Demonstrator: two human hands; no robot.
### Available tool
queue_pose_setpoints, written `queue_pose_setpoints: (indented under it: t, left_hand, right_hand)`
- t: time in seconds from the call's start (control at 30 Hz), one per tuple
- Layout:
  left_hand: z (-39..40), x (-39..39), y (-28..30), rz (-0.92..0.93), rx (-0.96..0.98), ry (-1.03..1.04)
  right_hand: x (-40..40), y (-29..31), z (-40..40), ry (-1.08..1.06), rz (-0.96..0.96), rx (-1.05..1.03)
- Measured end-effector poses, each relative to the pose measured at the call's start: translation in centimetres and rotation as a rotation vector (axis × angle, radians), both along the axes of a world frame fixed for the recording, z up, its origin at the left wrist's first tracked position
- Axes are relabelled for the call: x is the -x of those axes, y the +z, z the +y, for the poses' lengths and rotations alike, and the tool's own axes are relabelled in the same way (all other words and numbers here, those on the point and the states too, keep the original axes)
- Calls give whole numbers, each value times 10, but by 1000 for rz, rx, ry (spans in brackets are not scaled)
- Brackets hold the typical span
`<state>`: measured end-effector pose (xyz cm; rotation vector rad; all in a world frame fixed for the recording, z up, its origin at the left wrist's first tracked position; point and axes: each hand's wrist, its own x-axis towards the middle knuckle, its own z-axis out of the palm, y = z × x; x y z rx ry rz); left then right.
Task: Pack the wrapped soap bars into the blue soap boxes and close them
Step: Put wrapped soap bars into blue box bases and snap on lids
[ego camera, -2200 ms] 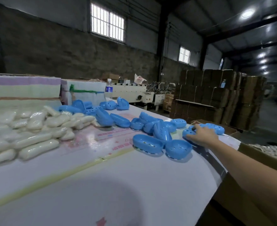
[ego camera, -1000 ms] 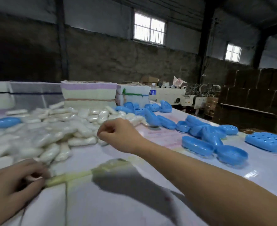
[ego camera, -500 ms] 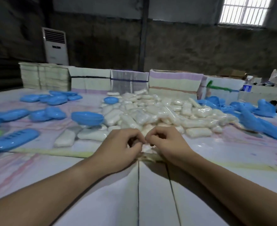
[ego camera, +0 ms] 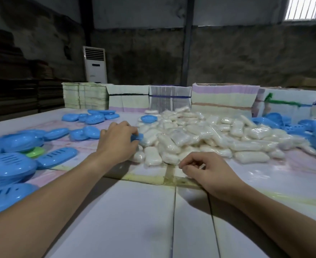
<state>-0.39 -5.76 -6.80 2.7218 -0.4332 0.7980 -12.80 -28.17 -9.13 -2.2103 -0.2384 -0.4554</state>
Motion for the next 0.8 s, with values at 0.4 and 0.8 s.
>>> queue_pose_setpoints:
  t: [0.4,0.8]
  left_hand:
    - [-37,86,-7,95,265,-984]
    - [-35,76,-15,419,237,-886]
  right_hand:
    - [-1,14,-17,-213,-150,-294]
    - [-1,6,-15,-197,10,49]
